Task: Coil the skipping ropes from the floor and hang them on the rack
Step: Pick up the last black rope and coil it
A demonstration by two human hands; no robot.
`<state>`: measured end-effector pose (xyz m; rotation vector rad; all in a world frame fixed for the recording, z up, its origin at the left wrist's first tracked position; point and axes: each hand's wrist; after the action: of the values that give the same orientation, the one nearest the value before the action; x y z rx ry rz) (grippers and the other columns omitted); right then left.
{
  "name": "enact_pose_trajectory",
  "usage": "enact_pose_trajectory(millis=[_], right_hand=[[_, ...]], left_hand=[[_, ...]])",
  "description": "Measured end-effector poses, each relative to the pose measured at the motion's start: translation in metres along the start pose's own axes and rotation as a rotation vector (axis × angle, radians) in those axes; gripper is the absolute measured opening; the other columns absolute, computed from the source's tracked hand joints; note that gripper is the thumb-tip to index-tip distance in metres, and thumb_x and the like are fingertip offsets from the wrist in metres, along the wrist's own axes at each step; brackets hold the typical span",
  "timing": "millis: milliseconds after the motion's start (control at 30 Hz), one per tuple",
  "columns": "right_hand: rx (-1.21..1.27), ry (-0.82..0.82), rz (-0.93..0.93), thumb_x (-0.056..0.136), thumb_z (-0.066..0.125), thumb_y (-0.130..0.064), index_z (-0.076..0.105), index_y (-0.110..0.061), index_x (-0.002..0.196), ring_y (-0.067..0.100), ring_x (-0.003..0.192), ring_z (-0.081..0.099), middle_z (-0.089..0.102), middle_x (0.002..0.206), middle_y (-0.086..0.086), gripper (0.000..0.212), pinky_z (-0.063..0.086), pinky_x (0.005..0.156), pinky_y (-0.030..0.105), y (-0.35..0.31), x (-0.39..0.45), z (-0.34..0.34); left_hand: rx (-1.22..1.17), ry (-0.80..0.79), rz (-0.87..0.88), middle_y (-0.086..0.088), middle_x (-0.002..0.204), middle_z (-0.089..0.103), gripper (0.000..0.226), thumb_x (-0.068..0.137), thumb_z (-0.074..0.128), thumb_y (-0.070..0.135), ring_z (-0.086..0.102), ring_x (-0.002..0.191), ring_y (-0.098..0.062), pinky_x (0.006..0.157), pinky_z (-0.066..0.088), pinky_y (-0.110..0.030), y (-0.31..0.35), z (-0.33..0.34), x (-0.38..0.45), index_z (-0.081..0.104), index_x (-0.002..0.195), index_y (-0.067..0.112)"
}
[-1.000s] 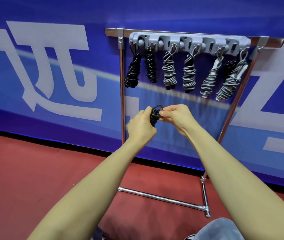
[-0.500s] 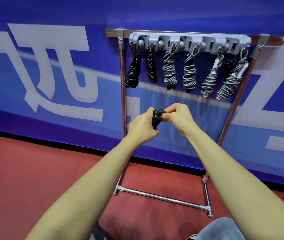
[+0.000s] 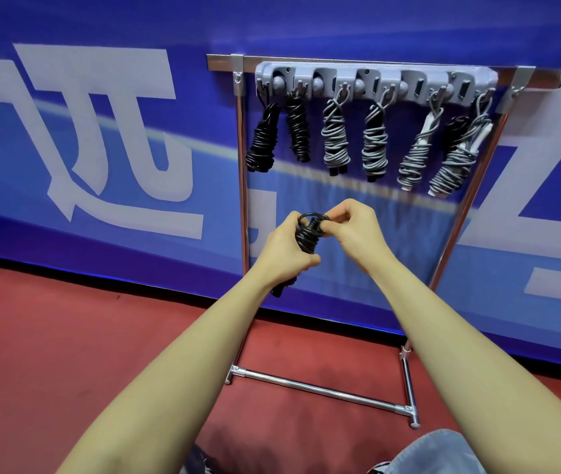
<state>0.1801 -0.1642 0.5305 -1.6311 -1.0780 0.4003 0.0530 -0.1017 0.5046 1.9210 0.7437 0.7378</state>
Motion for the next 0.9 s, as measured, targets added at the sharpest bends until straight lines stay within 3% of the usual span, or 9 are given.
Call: enact_pose_trajectory(millis=[133,267,367,500,733,900], right_hand=[[0.042,0.001,-0.017,0.082,0.067,-0.003,0.058,-0.012,0.078,0.017,0.079,0.07,0.068,0.079,0.004,0.013,0.054,0.076,0.031,0.0,-0.001,-0.003],[0.079,-0.016,-0.041,0.082,0.068,-0.003,0.058,-0.01,0.079,0.018,0.079,0.071,0.069,0.081,0.008,0.013,0.056,0.082,0.037,0.0,-0.001,-0.003],[0.099,-0.025,-0.032,0.082,0.068,-0.002,0.059,-0.01,0.079,0.016,0.077,0.071,0.07,0.078,0.006,0.013,0.056,0.082,0.036,0.001,-0.002,-0.004],[0.11,-0.012,-0.018,0.079,0.071,-0.003,0.06,-0.009,0.077,0.016,0.074,0.07,0.069,0.077,0.007,0.013,0.056,0.081,0.038,0.002,-0.001,-0.006],[0.251,0.001,-0.021,0.073,0.072,0.007,0.062,0.0,0.076,0.017,0.065,0.07,0.069,0.072,0.009,0.012,0.057,0.073,0.029,-0.001,-0.002,-0.004],[0.437,-0.076,-0.029,0.079,0.067,0.009,0.068,-0.002,0.078,0.024,0.077,0.07,0.07,0.083,0.014,0.011,0.056,0.083,0.035,0.005,0.0,-0.008]], left_hand=[[-0.345,0.007,-0.079,-0.009,0.073,0.056,0.024,0.086,0.045,0.025,0.05,0.059,-0.023,0.048,0.041,-0.026,0.006,0.001,-0.001,0.048,0.098,0.005],[-0.369,0.082,-0.221,-0.006,0.068,0.057,0.052,0.096,0.033,0.053,0.053,0.057,-0.023,0.056,0.044,-0.03,0.015,0.004,0.005,0.057,0.094,0.007],[-0.338,0.063,-0.204,-0.007,0.069,0.057,0.055,0.094,0.044,0.052,0.054,0.057,-0.022,0.056,0.043,-0.032,0.015,0.004,0.004,0.057,0.105,-0.001],[-0.303,0.04,-0.14,-0.003,0.062,0.055,0.046,0.09,0.053,0.05,0.049,0.056,-0.021,0.049,0.038,-0.027,0.011,0.004,-0.002,0.059,0.084,0.005],[-0.163,0.123,-0.071,-0.003,0.064,0.06,0.038,0.09,0.058,0.041,0.052,0.052,-0.017,0.04,0.038,-0.023,0.013,0.005,-0.004,0.057,0.088,0.003],[-0.151,0.206,-0.041,-0.004,0.067,0.061,0.034,0.088,0.061,0.042,0.053,0.05,-0.016,0.042,0.039,-0.026,0.015,0.007,-0.004,0.055,0.093,0.009]])
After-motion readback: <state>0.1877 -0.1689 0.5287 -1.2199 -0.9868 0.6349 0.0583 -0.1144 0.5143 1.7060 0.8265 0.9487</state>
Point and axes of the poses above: each hand's wrist, its own x-axis towards the middle knuckle, its own z-axis out of the palm, y = z × x
